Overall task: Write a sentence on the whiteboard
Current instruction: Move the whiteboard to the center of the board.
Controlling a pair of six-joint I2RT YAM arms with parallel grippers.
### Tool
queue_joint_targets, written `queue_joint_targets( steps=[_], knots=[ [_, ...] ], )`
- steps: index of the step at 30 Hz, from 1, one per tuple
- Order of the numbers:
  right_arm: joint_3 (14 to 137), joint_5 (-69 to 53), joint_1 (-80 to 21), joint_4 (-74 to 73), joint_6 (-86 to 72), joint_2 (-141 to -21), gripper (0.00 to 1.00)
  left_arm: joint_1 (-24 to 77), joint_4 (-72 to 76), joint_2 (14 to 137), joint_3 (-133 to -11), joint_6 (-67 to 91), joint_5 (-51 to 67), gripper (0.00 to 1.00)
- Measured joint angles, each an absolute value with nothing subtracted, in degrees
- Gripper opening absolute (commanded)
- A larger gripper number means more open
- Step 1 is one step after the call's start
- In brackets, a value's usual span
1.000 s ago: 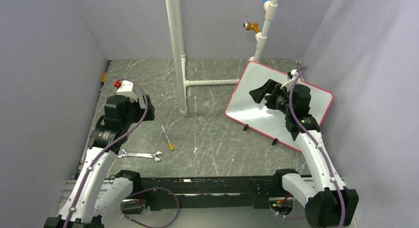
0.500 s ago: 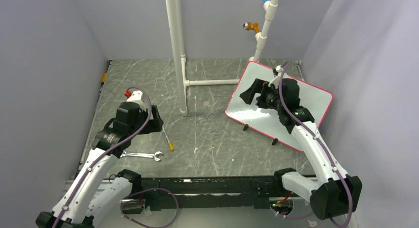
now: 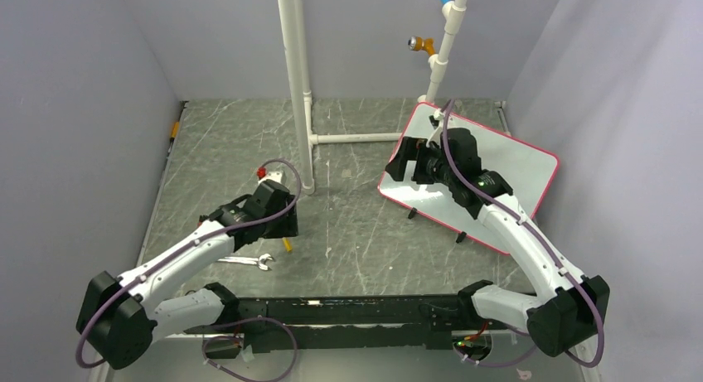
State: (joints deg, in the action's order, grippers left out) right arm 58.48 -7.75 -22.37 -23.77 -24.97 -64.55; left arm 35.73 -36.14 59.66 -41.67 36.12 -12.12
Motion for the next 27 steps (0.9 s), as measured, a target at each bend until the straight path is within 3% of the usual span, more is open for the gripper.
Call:
queue_joint_targets(
  steps=[5, 13, 20, 23, 27],
  knots=[
    [59.83, -3.42, -22.83, -26.15, -23.29, -64.73, 1.0, 37.47, -33.61, 62.76, -39.97, 39.13, -14.09, 0.58],
    [64.16, 4.69, -20.23, -29.26, -17.65, -66.76, 1.0, 37.56, -30.11, 67.68, -36.8, 43.66, -16.49, 0.6],
    [76.4, 4.43, -6.22, -29.89, -14.33, -76.77, 1.0, 37.56, -28.18, 68.69, -34.65, 44.66, -16.45, 0.64],
    [80.79, 6.92, -4.99, -29.47, -14.63, -81.52, 0.99, 37.56, -27.64, 67.42, -34.57, 44.18, -16.36, 0.64],
    [87.44, 12.86, -3.36, -29.65, -16.71, -89.58, 0.91, 37.56, -27.38, 64.18, -34.17, 42.81, -15.77, 0.66]
  ],
)
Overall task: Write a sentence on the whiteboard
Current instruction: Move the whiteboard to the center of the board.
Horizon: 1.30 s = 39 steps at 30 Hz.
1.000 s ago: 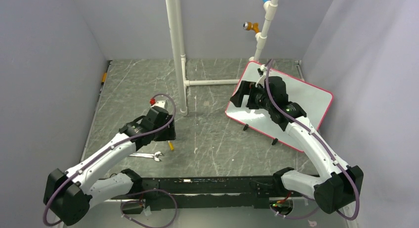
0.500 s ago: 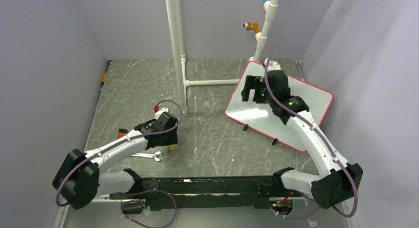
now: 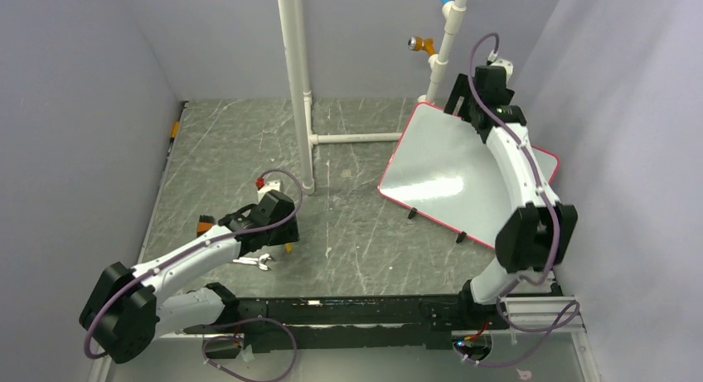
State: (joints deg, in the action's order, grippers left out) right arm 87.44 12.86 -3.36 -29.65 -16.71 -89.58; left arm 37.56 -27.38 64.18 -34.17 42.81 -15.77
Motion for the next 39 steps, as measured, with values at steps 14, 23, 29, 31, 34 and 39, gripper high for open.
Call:
queue_joint_targets(
  steps=[14, 23, 29, 31, 34, 39],
  knots=[
    [109.32, 20.97, 5.06, -38.39, -21.8, -115.68, 0.67, 37.6, -30.7, 50.26, -33.95, 36.1, -8.82, 0.69],
    [104.25, 16.71, 4.69, -38.89, -21.63, -112.86, 0.63, 37.76, -31.59, 48.58, -33.98, 32.77, -5.19, 0.7],
    [96.18, 12.53, 4.69, -37.17, -21.56, -106.15, 0.59, 37.76, -32.16, 48.58, -34.44, 32.05, -4.27, 0.7],
    [93.32, 10.41, 4.27, -36.99, -21.61, -103.79, 0.59, 37.76, -32.14, 48.56, -34.52, 31.97, -4.08, 0.7],
    [89.45, 7.35, 2.74, -36.71, -21.45, -100.68, 0.58, 37.76, -32.14, 48.56, -34.63, 31.73, -3.62, 0.71],
    [84.62, 3.09, -1.69, -35.83, -21.02, -97.14, 0.57, 37.76, -31.9, 48.56, -35.75, 30.68, -2.81, 0.71]
  ],
)
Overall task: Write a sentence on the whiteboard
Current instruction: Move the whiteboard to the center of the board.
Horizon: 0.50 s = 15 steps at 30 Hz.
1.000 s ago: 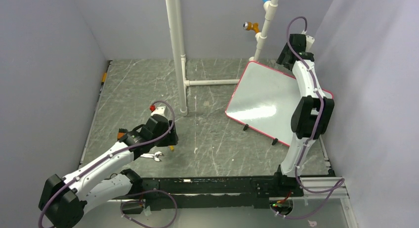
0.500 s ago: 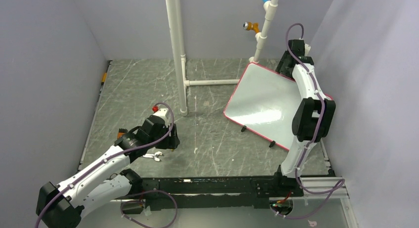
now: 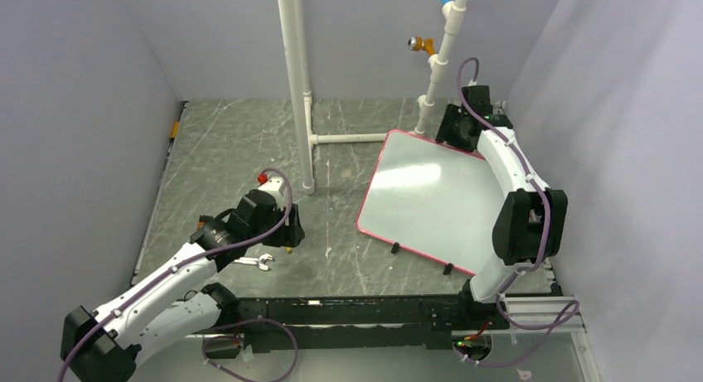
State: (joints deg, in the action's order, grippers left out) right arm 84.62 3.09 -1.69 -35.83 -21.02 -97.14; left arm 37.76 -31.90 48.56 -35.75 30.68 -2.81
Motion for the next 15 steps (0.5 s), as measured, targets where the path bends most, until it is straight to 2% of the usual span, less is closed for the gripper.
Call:
queue_joint_targets(
  steps=[7, 9, 11, 15],
  knots=[
    [78.24, -1.93, -7.77, -33.93, -19.81, -93.27, 0.57, 37.76, -27.05, 48.6, -36.42, 28.67, 1.19, 0.75],
    [76.84, -3.68, -8.67, -33.89, -19.38, -91.79, 0.6, 37.76, -24.14, 48.8, -36.4, 27.75, 3.51, 0.77],
    [75.46, -5.5, -9.37, -33.82, -18.85, -90.13, 0.67, 37.82, -20.36, 49.54, -36.27, 26.83, 6.11, 0.78],
    [74.76, -6.7, -9.63, -34.28, -17.85, -87.07, 0.95, 37.93, -11.07, 53.74, -35.75, 24.47, 12.67, 0.81]
  ],
)
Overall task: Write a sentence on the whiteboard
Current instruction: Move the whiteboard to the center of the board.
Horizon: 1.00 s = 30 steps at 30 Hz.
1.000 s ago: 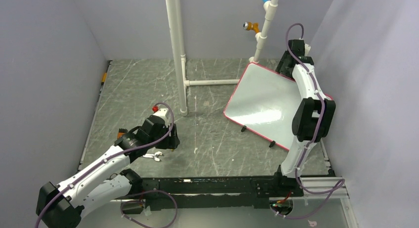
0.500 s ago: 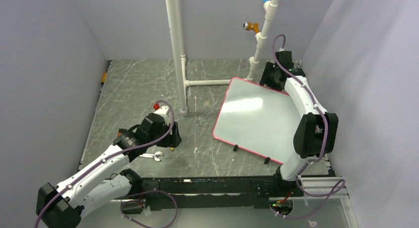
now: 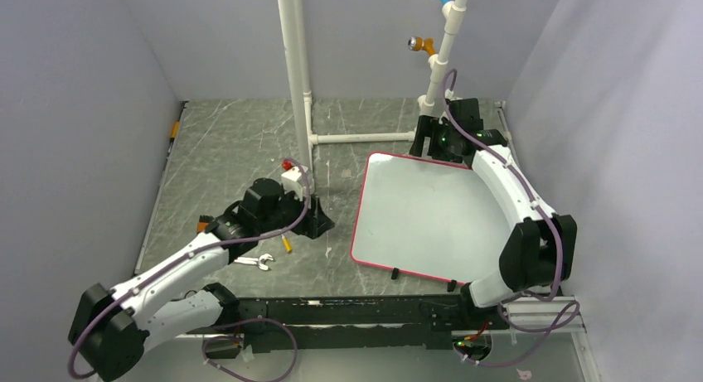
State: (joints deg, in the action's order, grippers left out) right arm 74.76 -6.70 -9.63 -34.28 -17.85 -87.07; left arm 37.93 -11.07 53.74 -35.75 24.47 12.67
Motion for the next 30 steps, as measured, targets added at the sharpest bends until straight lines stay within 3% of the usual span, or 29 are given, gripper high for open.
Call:
queue_joint_targets(
  steps=[2, 7, 14, 19, 23, 30],
  knots=[
    [74.76, -6.31, -9.63, -34.5, -17.37, -85.34, 0.99, 37.98, -5.93, 57.21, -35.66, 23.27, 15.92, 0.81],
    [74.76, -2.85, -9.63, -35.57, -17.12, -80.38, 1.0, 37.98, 4.16, 67.61, -36.99, 21.21, 23.11, 0.8],
    [71.2, 13.58, -9.37, -36.84, -20.08, -65.63, 0.99, 37.95, 11.07, 80.79, -43.92, 18.81, 29.04, 0.77],
    [64.58, 32.38, -7.35, -38.44, -25.43, -56.58, 0.89, 37.95, 14.85, 86.78, -46.48, 18.09, 32.62, 0.75],
    [57.3, 37.67, -1.5, -39.18, -29.39, -54.0, 0.79, 37.95, 17.04, 90.43, -47.09, 18.17, 34.89, 0.74],
    [52.05, 42.74, 7.25, -40.71, -36.73, -48.71, 0.74, 37.95, 19.09, 93.8, -47.29, 18.35, 37.19, 0.67]
  ],
)
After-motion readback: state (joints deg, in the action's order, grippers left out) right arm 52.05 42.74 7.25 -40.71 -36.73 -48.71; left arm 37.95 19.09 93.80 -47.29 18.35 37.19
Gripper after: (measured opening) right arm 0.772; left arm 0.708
